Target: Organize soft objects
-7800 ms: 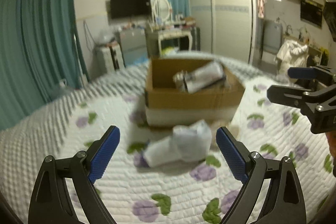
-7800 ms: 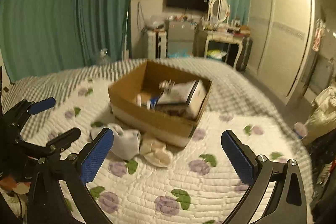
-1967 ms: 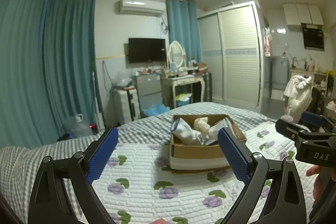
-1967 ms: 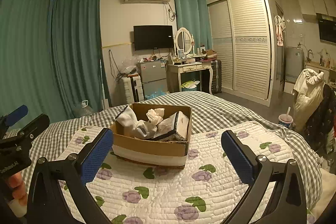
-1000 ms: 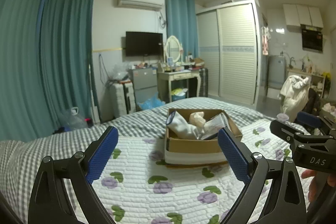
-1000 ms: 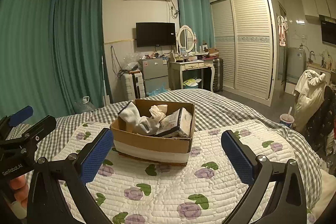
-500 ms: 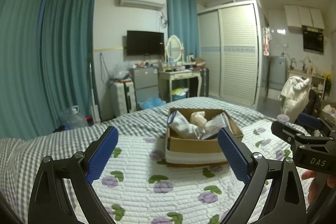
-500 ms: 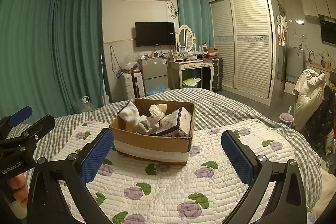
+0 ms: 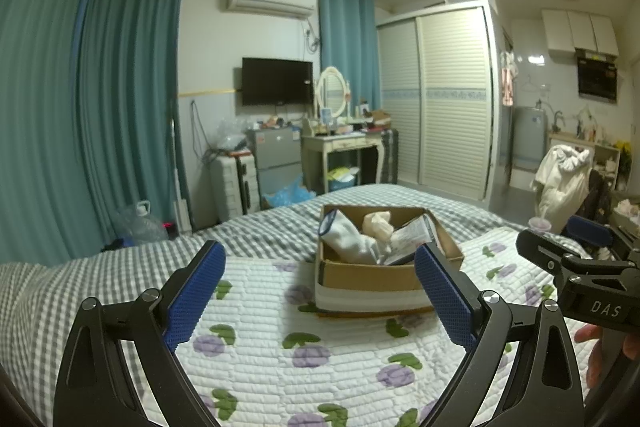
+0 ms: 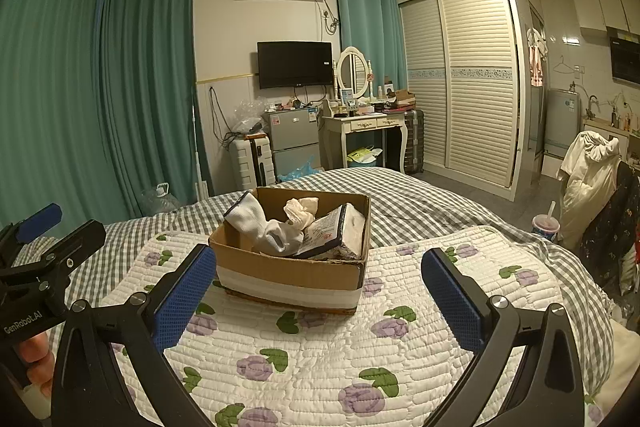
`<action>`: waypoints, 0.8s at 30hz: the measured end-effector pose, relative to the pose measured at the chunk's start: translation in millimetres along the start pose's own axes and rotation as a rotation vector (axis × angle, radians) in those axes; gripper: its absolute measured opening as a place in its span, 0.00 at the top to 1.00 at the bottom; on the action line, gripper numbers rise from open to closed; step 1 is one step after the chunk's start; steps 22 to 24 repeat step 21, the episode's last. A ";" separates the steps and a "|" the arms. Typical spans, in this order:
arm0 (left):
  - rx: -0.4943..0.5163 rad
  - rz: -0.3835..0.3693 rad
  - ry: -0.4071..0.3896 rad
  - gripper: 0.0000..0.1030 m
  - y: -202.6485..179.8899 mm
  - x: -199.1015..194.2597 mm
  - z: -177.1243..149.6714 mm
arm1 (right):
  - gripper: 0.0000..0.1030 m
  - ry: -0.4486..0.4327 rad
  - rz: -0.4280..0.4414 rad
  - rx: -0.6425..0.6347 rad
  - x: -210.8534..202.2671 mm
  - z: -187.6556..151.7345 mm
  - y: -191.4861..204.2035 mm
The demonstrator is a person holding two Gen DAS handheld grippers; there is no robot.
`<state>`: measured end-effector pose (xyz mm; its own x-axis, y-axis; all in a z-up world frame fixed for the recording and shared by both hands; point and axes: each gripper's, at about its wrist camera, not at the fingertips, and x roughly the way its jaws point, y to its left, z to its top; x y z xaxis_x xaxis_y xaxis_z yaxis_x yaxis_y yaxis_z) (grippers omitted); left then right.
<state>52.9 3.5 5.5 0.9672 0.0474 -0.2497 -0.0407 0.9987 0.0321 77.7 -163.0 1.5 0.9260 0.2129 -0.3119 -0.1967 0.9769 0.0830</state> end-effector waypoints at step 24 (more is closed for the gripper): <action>-0.018 0.005 0.011 0.06 -3.1 1.7 -4.8 | 0.00 0.010 -0.002 0.005 1.2 -3.7 4.1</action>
